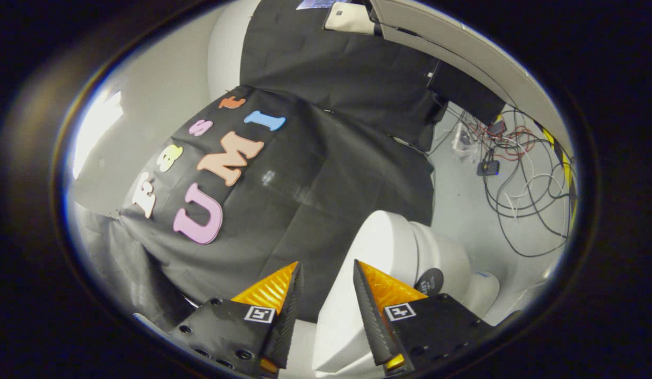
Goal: Open the toilet lid.
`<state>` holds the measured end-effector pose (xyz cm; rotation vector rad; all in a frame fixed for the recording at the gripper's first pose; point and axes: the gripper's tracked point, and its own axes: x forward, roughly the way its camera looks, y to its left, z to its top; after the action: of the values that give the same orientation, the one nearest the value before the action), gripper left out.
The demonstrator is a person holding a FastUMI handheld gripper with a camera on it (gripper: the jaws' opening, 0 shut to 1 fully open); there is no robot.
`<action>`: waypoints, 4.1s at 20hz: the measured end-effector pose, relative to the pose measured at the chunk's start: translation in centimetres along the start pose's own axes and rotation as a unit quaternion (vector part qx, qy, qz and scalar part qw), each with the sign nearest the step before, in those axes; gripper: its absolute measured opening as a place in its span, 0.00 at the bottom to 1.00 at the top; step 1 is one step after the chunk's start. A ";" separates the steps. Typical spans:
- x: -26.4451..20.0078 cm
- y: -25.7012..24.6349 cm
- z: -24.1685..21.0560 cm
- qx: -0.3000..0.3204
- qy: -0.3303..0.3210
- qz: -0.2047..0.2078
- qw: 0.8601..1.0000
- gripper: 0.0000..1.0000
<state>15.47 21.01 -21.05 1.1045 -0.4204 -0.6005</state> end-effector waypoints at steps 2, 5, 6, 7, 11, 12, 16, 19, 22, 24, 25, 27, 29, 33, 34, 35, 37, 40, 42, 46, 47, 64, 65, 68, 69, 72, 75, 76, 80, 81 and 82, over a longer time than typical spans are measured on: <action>-0.3 -1.5 -0.9 0.004 0.007 -0.020 1.000 0.61; -0.9 -3.0 -0.8 -0.007 -0.002 -0.046 0.999 0.61; -1.3 -3.6 -0.8 -0.016 -0.003 -0.057 0.998 0.61; -1.6 -4.7 -0.9 -0.024 -0.001 -0.076 0.997 0.61; -2.5 -8.2 -1.7 -0.022 0.025 -0.118 0.993 0.61; -2.2 -8.7 -1.6 -0.013 0.029 -0.117 0.993 0.61; 0.0 -9.5 -1.9 0.027 0.047 -0.100 0.994 0.53; 0.8 -9.4 -3.3 0.057 0.082 -0.087 0.991 0.31; 1.4 -10.2 -3.8 0.070 0.090 -0.106 0.988 0.10; 1.0 -9.8 -3.8 0.072 0.096 -0.101 0.988 0.10; 0.9 -9.7 -4.2 0.064 0.099 -0.097 0.988 0.10; 0.9 -9.3 -4.2 0.024 0.100 -0.097 0.990 0.10; 0.9 -7.7 -3.7 -0.007 0.086 -0.077 0.993 0.10; 0.8 -2.1 -2.0 -0.069 0.051 -0.034 0.996 0.10; 0.8 -0.7 -1.9 -0.087 0.049 -0.028 0.995 0.10; 0.7 0.8 -1.6 -0.104 0.044 -0.018 0.993 0.10; 0.5 4.4 -1.7 -0.138 0.042 0.008 0.990 0.10; 0.3 9.8 -2.6 -0.203 0.048 0.041 0.977 0.10; 0.3 11.5 -3.2 -0.247 0.058 0.040 0.966 0.10; -0.5 15.0 -4.9 -0.310 0.088 0.068 0.944 0.10; -0.6 16.1 -5.5 -0.317 0.093 0.078 0.941 0.10; -2.7 29.8 -22.4 -0.419 0.228 0.332 0.814 0.17; -2.6 30.0 -22.6 -0.422 0.230 0.338 0.809 0.17; -2.9 30.0 -23.1 -0.427 0.231 0.345 0.803 0.17; -3.1 29.9 -23.1 -0.428 0.231 0.345 0.803 0.17; -3.1 29.8 -23.2 -0.430 0.234 0.346 0.800 0.27; -3.2 29.6 -23.9 -0.442 0.250 0.345 0.790 0.42; -3.4 29.3 -23.7 -0.448 0.252 0.342 0.787 0.47; -3.3 29.5 -22.0 -0.456 0.235 0.339 0.789 0.70; -3.3 29.7 -21.9 -0.450 0.236 0.345 0.789 0.75; -3.7 30.0 -21.1 -0.450 0.231 0.348 0.789 0.81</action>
<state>32.32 47.64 -2.03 0.0930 -0.0503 0.1698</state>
